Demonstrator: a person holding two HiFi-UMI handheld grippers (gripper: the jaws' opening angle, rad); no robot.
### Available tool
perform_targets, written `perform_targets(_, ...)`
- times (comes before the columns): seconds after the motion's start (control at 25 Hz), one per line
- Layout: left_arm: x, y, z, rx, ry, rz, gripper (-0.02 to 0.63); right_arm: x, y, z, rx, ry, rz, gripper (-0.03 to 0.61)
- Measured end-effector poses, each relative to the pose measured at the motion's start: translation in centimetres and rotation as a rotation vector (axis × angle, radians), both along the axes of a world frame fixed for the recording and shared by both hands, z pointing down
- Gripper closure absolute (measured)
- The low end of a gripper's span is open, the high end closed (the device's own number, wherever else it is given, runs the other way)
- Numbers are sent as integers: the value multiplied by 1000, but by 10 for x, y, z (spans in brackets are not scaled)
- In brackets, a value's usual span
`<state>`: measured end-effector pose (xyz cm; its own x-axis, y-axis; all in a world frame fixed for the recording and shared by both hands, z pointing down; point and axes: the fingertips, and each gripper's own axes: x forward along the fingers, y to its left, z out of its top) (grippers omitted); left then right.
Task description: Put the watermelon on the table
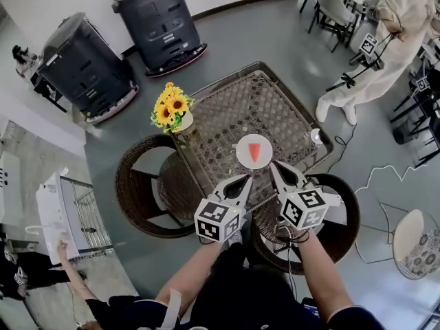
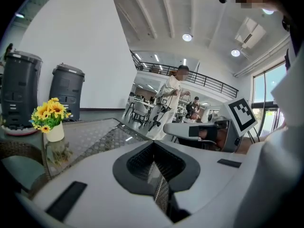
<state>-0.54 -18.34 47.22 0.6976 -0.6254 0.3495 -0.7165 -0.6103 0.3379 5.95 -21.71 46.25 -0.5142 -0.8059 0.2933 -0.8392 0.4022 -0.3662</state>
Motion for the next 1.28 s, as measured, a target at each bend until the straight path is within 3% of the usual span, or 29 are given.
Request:
perform_targets(0.28, 1, 13, -21, 15, 24, 25, 609, -12, 19, -20, 79, 77, -24, 574)
perform_targets(1.28, -1, 27, -42, 35, 56, 35, 609, -19, 34, -55, 158, 58, -6, 574)
